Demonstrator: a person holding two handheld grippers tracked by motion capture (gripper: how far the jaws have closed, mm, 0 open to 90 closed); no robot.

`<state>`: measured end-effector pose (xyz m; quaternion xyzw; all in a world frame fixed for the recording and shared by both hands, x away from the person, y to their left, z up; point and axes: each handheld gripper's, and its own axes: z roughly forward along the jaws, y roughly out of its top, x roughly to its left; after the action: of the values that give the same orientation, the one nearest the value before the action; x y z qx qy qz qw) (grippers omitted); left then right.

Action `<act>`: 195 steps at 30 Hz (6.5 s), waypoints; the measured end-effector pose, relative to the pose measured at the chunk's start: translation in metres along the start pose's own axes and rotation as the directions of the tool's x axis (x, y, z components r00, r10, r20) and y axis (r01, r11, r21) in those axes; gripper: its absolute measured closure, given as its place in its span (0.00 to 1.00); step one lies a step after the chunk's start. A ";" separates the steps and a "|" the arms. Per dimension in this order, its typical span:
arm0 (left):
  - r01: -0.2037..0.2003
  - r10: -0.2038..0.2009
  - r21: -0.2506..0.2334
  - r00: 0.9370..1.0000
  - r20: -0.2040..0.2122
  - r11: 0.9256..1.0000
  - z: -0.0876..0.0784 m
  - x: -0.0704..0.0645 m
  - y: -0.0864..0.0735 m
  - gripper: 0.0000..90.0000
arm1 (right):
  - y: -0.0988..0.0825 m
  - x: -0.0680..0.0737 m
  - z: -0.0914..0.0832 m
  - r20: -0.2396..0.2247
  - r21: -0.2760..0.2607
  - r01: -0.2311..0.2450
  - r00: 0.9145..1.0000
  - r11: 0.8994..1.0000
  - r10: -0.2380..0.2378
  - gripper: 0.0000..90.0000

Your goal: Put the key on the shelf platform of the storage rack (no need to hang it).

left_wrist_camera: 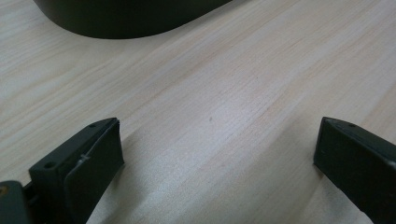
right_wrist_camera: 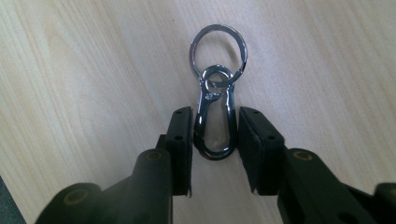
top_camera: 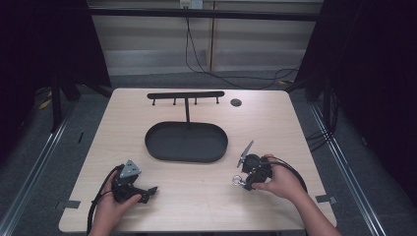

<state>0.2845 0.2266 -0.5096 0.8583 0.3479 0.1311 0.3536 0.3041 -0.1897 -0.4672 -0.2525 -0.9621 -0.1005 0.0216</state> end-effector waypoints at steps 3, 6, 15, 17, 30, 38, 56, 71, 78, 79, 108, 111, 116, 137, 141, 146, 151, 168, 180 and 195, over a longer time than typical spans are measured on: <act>0.000 0.000 0.000 1.000 0.000 1.000 0.000 0.000 0.000 0.01 | 0.003 0.002 0.000 0.013 0.032 0.006 1.000 0.999 -0.007 0.76; 0.000 0.000 0.000 1.000 0.000 1.000 0.000 0.000 0.000 0.01 | 0.005 0.003 0.000 0.018 0.046 -0.006 1.000 0.999 0.005 0.76; -0.001 0.001 0.000 1.000 0.000 1.000 0.000 0.000 0.000 0.01 | 0.004 0.001 -0.018 0.023 0.002 -0.050 0.999 0.999 0.050 0.76; 0.000 0.000 0.000 1.000 0.000 1.000 0.000 0.000 0.000 0.01 | 0.004 0.001 -0.024 0.028 -0.002 -0.051 0.998 0.999 0.051 0.76; 0.000 0.000 0.000 1.000 0.000 1.000 0.000 0.000 0.000 0.01 | 0.018 -0.002 -0.048 0.052 -0.020 -0.046 0.998 0.999 0.047 0.76; 0.001 -0.001 0.000 1.000 0.000 1.000 0.000 0.000 0.000 0.01 | 0.032 -0.003 -0.054 0.067 -0.010 -0.037 0.997 0.999 0.037 0.76; 0.001 -0.001 0.000 1.000 0.000 1.000 0.000 0.000 0.000 0.01 | 0.057 -0.008 -0.061 0.087 -0.024 -0.026 0.996 0.999 0.028 0.76; 0.000 0.000 0.001 1.000 0.000 1.000 0.000 0.000 0.000 0.01 | 0.081 -0.012 -0.065 0.106 -0.052 -0.024 0.994 0.998 0.030 0.76; 0.000 0.000 0.000 1.000 0.000 1.000 0.000 0.000 0.000 0.01 | 0.092 -0.015 -0.063 0.111 -0.038 -0.024 0.993 0.999 0.029 0.76; 0.000 0.000 0.000 1.000 0.000 1.000 0.000 0.000 0.000 0.01 | 0.093 -0.016 -0.063 0.111 -0.038 -0.027 0.993 0.999 0.031 0.76; 0.000 0.000 0.000 1.000 0.000 1.000 0.000 0.000 0.000 0.01 | 0.127 -0.028 -0.061 0.154 -0.076 -0.042 0.987 0.996 0.053 0.76; 0.001 -0.001 0.000 1.000 0.000 1.000 0.000 0.000 0.000 0.01 | 0.129 -0.029 -0.059 0.149 -0.073 -0.043 0.987 0.996 0.054 0.76; 0.001 -0.001 0.000 1.000 0.000 1.000 0.000 0.000 0.000 0.01 | 0.133 -0.032 -0.055 0.155 -0.073 -0.051 0.986 0.996 0.062 0.76; 0.001 -0.001 0.001 1.000 0.002 1.000 0.000 0.000 0.000 0.01 | 0.147 -0.041 -0.031 0.158 -0.095 -0.084 0.983 0.992 0.099 0.76; 0.001 -0.001 0.001 1.000 0.002 1.000 0.000 0.000 0.000 0.01 | 0.147 -0.044 -0.024 0.159 -0.099 -0.084 0.982 0.991 0.100 0.76; -0.003 0.003 0.004 1.000 0.003 1.000 0.000 0.000 0.000 0.01 | 0.149 -0.045 -0.016 0.148 -0.087 -0.083 0.984 0.993 0.095 0.76; -0.003 0.003 0.004 1.000 0.003 1.000 0.000 0.000 0.000 0.01 | 0.151 -0.046 -0.013 0.154 -0.093 -0.084 0.983 0.992 0.098 0.76; -0.001 0.001 0.005 1.000 0.004 1.000 0.000 0.000 0.000 0.01 | 0.156 -0.048 0.000 0.168 -0.117 -0.088 0.980 0.989 0.107 0.76; -0.002 0.002 0.005 1.000 0.000 1.000 0.000 0.000 0.000 0.01 | 0.156 -0.052 0.012 0.165 -0.113 -0.104 0.979 0.988 0.122 0.76; -0.003 0.003 0.006 1.000 -0.001 1.000 0.000 0.000 0.000 0.01 | 0.158 -0.055 0.019 0.178 -0.116 -0.117 0.975 0.986 0.137 0.76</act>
<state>0.2847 0.2263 -0.5094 0.8598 0.3473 0.1308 0.3508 0.4296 -0.0771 -0.4623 -0.3227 -0.9352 -0.1255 -0.0748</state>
